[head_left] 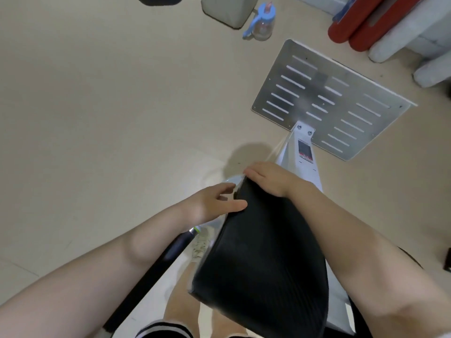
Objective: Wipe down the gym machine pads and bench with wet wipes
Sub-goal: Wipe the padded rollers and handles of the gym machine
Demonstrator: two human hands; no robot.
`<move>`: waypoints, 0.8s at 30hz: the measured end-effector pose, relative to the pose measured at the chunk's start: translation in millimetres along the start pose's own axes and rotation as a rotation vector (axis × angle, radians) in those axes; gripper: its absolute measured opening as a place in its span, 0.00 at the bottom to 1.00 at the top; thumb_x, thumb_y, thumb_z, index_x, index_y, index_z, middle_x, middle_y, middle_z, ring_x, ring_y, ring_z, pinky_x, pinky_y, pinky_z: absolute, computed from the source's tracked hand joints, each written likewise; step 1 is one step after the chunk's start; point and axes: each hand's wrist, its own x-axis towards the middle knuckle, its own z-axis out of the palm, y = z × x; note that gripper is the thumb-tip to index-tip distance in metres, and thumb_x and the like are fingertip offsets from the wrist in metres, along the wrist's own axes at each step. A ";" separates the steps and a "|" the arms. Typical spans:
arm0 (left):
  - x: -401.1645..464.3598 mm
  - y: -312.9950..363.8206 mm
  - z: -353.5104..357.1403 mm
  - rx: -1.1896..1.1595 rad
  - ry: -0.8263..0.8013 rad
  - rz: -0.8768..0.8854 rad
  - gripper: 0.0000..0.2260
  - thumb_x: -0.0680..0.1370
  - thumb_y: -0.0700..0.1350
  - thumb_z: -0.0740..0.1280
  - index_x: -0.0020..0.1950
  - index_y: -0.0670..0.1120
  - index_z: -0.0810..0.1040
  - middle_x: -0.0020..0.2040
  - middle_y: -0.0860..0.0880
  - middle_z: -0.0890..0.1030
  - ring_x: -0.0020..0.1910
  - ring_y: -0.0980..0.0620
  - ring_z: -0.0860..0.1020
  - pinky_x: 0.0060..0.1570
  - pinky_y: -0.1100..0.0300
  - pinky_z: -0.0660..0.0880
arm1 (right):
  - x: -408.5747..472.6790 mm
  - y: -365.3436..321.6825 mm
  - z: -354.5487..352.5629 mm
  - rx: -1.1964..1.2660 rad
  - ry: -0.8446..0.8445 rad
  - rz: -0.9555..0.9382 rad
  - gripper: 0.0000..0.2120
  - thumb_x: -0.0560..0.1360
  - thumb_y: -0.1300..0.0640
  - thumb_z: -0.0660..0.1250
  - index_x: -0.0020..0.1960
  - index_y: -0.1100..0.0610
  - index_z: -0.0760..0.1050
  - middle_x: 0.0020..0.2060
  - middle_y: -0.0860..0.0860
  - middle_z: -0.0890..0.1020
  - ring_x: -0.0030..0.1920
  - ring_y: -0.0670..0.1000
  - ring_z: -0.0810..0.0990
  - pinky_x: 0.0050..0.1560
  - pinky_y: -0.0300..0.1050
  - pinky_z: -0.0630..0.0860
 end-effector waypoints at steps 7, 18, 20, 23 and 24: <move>20.9 14.4 -8.1 0.131 -0.088 0.081 0.28 0.70 0.60 0.69 0.69 0.61 0.66 0.66 0.60 0.73 0.66 0.61 0.69 0.68 0.58 0.64 | -33.6 47.0 -3.1 0.288 0.021 0.262 0.15 0.81 0.54 0.52 0.60 0.55 0.75 0.60 0.51 0.76 0.59 0.50 0.71 0.61 0.42 0.63; 22.7 22.3 -6.3 0.041 -0.211 0.139 0.19 0.75 0.42 0.68 0.63 0.58 0.71 0.61 0.57 0.77 0.61 0.65 0.73 0.60 0.73 0.67 | -15.3 17.2 -0.2 0.338 0.130 0.130 0.16 0.81 0.58 0.53 0.65 0.56 0.72 0.64 0.51 0.74 0.64 0.51 0.70 0.60 0.38 0.61; 22.8 23.2 -6.0 0.006 -0.207 0.130 0.20 0.74 0.43 0.69 0.64 0.56 0.72 0.61 0.54 0.78 0.62 0.62 0.73 0.61 0.69 0.66 | -33.4 34.5 2.8 0.330 0.157 0.215 0.16 0.81 0.57 0.52 0.64 0.56 0.73 0.64 0.52 0.75 0.64 0.52 0.70 0.61 0.40 0.62; 23.1 22.3 -5.8 -0.037 -0.213 0.113 0.23 0.71 0.45 0.69 0.66 0.53 0.72 0.62 0.52 0.78 0.63 0.60 0.72 0.60 0.69 0.67 | -63.8 57.2 10.5 0.389 0.217 0.358 0.16 0.81 0.56 0.53 0.63 0.54 0.74 0.64 0.51 0.75 0.64 0.50 0.71 0.59 0.38 0.62; 23.5 20.8 -5.2 -0.046 -0.216 0.117 0.23 0.72 0.44 0.69 0.67 0.52 0.72 0.62 0.52 0.78 0.63 0.60 0.73 0.58 0.71 0.68 | -67.8 57.5 11.9 0.401 0.237 0.372 0.16 0.81 0.56 0.53 0.63 0.54 0.74 0.63 0.51 0.76 0.63 0.50 0.71 0.58 0.38 0.62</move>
